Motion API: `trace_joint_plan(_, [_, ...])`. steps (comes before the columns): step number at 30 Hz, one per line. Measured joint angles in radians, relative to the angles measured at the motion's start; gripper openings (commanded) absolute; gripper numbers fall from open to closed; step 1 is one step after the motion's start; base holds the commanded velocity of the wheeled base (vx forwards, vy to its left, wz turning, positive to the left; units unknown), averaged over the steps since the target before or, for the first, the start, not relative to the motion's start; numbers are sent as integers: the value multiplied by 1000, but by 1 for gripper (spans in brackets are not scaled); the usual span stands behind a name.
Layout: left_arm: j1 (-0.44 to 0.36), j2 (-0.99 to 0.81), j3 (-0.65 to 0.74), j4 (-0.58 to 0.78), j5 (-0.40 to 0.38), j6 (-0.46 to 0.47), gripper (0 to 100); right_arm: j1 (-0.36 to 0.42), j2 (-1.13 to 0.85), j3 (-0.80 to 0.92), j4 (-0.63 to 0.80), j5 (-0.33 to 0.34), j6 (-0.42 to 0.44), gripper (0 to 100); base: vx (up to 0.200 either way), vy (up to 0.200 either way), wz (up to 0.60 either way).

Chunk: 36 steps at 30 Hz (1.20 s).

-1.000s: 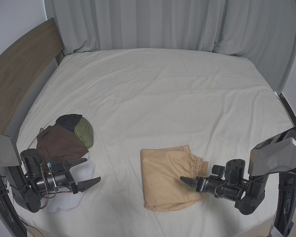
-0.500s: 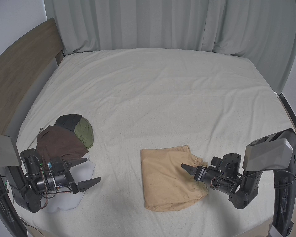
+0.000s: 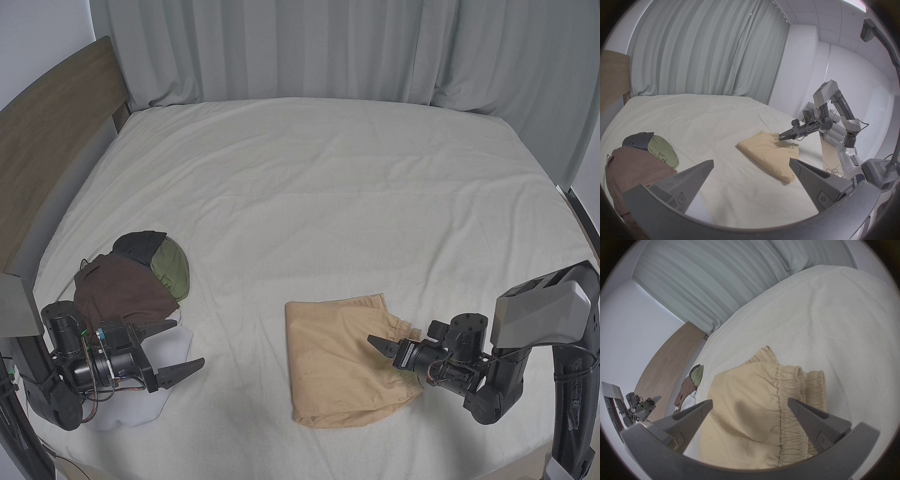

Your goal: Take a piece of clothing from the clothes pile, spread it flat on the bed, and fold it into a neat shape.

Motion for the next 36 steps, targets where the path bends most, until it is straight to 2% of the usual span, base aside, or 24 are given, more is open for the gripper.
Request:
trace_joint_plan(5, [0,1,0,0,0,0,100,0,-49,69,3,40,-25,100,0,0,0])
trace_joint_plan(8, [-1,3,0,0,1,0,100,-8,-84,138,3,92,-97,100,0,0,0])
trace_joint_plan(12, [-3,3,1,0,1,0,100,-34,-111,211,3,122,-206,100,0,0,0])
trace_joint_plan(15, [-3,4,2,0,1,0,100,-51,-119,256,5,137,-238,100,0,0,0])
trace_joint_plan(36, [-6,8,8,0,2,0,100,-69,10,263,2,141,-231,100,0,0,0])
